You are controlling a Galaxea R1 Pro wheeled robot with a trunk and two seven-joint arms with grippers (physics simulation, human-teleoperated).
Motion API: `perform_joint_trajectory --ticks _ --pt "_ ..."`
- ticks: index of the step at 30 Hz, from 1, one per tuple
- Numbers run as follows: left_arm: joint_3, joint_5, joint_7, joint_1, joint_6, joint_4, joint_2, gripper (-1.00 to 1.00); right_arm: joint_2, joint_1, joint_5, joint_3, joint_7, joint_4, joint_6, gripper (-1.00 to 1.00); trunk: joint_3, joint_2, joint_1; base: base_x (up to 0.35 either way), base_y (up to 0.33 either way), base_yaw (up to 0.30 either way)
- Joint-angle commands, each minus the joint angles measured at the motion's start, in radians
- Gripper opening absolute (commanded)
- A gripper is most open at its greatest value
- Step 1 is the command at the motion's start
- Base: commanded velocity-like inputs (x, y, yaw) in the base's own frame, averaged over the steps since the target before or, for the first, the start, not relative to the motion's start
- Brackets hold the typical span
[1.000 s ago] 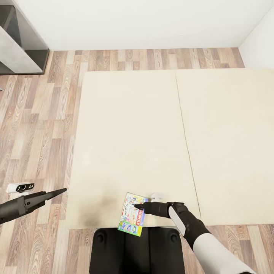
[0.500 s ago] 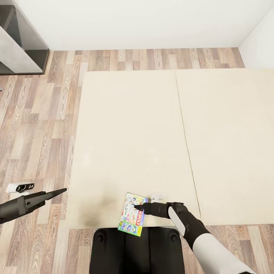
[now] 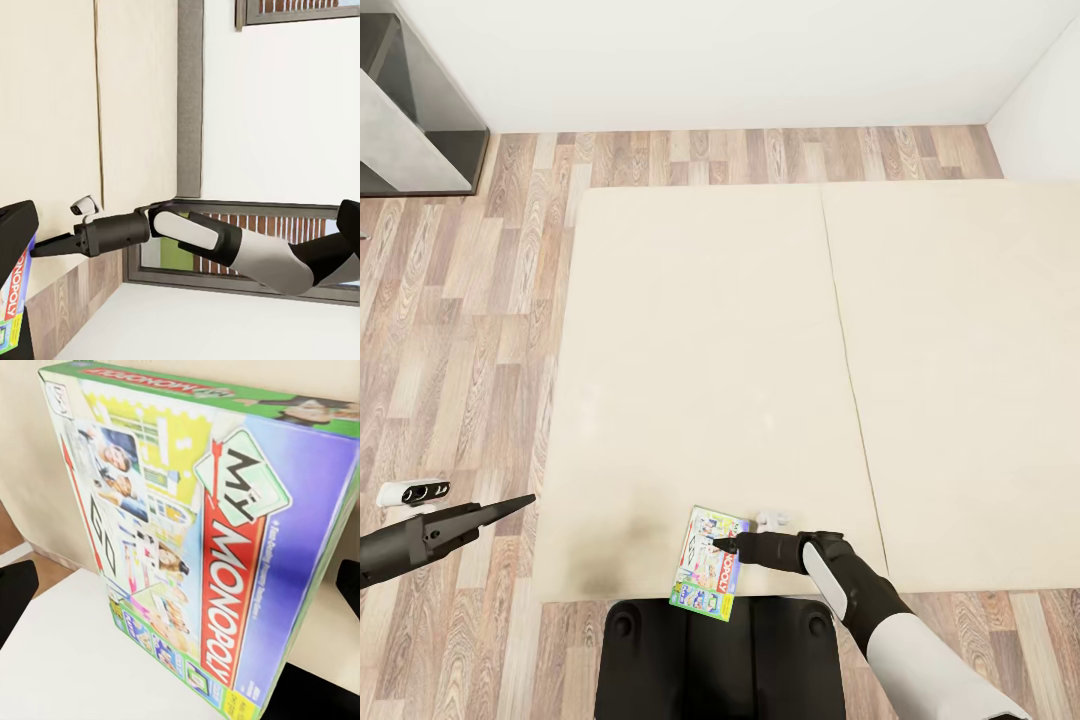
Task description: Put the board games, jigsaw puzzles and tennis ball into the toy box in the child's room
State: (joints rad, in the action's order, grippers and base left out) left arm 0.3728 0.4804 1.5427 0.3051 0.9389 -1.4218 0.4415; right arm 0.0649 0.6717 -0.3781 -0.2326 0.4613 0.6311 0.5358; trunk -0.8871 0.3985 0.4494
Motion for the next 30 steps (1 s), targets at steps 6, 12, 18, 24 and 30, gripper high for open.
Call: perform_joint_trajectory --ticks 6,12,18,24,30 --pt "0.0 0.0 0.004 0.0 0.011 0.0 0.001 1.0 0.0 0.0 -0.005 -0.001 -0.001 0.001 0.006 1.0 -0.001 0.002 0.001 0.0 0.0 0.0" --pt "0.0 0.0 0.004 0.0 0.011 0.0 0.0 1.0 0.0 0.0 -0.005 -0.001 -0.001 0.001 0.006 1.0 -0.001 0.002 0.001 0.0 0.0 0.0" --pt "0.0 0.0 0.004 0.0 0.011 0.0 0.001 1.0 0.001 0.0 -0.005 -0.001 -0.001 0.001 0.006 1.0 -0.001 0.002 0.001 0.0 0.031 0.0" --pt "0.0 0.0 0.004 0.0 0.011 0.0 0.0 1.0 0.001 0.0 -0.005 -0.001 -0.001 0.001 0.006 1.0 -0.001 0.002 0.001 0.0 0.038 0.0" --pt "0.0 0.0 0.004 0.0 0.011 0.0 0.0 1.0 0.001 0.0 -0.003 -0.001 -0.001 0.001 0.006 1.0 -0.001 0.002 0.001 0.0 0.017 0.0"
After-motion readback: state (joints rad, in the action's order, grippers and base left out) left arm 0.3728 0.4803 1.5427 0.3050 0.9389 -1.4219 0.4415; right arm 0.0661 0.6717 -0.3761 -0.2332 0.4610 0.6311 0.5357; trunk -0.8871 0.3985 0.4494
